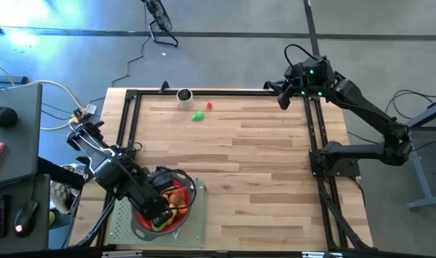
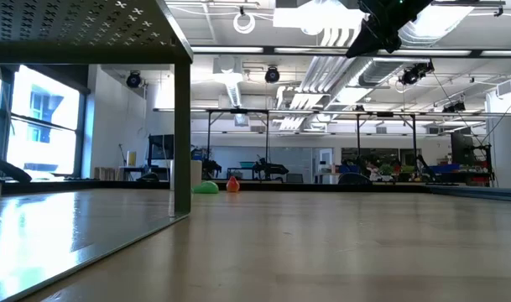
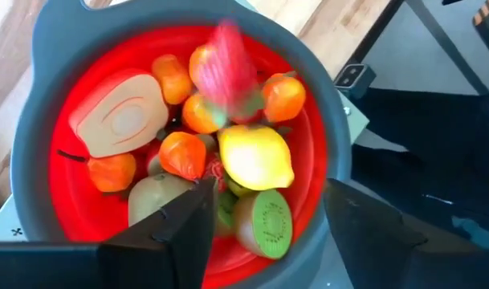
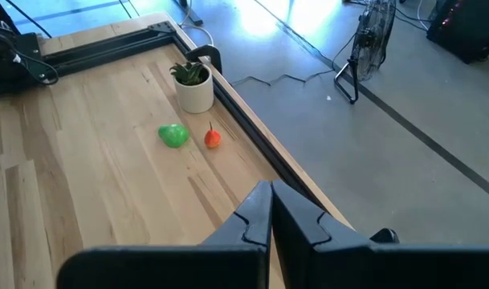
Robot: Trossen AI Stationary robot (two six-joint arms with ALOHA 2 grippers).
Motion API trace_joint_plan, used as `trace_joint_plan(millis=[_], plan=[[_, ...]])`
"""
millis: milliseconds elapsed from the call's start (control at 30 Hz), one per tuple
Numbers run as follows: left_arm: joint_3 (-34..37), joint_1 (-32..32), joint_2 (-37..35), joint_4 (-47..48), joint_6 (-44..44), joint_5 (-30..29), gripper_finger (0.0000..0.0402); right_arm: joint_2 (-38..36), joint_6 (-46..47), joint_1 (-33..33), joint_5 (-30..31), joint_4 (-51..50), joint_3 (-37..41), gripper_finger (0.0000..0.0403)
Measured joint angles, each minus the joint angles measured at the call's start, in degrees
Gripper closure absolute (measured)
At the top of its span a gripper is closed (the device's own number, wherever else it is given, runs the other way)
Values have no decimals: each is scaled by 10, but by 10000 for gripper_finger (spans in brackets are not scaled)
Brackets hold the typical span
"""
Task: Pick & Place Fruit
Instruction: Put the half avocado into the red strainer bowl on the shelf
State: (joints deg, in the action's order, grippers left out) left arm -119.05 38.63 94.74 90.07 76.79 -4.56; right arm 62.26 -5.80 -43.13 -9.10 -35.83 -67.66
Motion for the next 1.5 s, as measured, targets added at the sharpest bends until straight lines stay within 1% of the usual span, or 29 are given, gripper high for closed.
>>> trace_joint_plan(millis=[100,200,500,633,800,900,1000,1133,1333,1500], plan=[[4,0,0,-1,0,0,171,0,0,0,0,0,0,400],[4,0,0,-1,0,0,173,0,0,0,0,0,0,400],[4,-5,-1,-7,-2,-5,232,0,-5,0,0,0,0,400],[4,-36,-5,-59,-24,-4,253,0,-7,0,0,0,0,400],[3,-96,-9,-126,-114,-6,268,0,-27,0,0,0,0,400],[3,-134,-8,-134,-171,-6,270,0,-37,0,0,0,0,400],[3,-177,-8,-134,-210,-11,270,0,-50,0,0,0,0,400],[3,-237,-8,-135,-240,-53,270,0,-65,0,0,0,0,400],[3,-321,-8,-142,-282,-144,270,0,-88,0,2,0,0,400],[3,-383,1,-163,-287,-221,270,0,-103,0,2,0,0,400]])
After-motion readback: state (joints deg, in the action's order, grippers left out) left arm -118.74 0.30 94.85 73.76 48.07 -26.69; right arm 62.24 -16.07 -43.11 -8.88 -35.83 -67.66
